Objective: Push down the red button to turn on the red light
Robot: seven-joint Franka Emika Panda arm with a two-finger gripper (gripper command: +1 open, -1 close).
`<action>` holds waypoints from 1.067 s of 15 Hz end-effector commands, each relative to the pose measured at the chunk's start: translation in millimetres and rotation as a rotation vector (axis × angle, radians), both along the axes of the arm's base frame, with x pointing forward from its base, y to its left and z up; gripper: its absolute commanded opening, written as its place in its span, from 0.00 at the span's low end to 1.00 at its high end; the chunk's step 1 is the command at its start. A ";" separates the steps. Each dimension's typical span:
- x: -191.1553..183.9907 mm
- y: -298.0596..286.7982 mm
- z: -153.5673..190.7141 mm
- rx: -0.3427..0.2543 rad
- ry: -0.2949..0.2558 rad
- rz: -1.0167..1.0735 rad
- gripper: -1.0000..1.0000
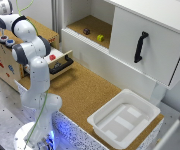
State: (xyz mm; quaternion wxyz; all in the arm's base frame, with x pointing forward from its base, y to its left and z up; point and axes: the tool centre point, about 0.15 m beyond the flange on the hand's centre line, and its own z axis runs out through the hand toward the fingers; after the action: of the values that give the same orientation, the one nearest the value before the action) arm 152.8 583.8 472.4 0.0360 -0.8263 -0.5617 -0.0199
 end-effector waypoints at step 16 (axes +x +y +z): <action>43.1 -22.1 85.9 -0.132 -0.070 -0.302 1.00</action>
State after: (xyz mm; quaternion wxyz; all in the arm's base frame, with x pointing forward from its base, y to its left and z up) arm 173.3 559.7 529.4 -0.0062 -0.8744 -0.4816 -0.0579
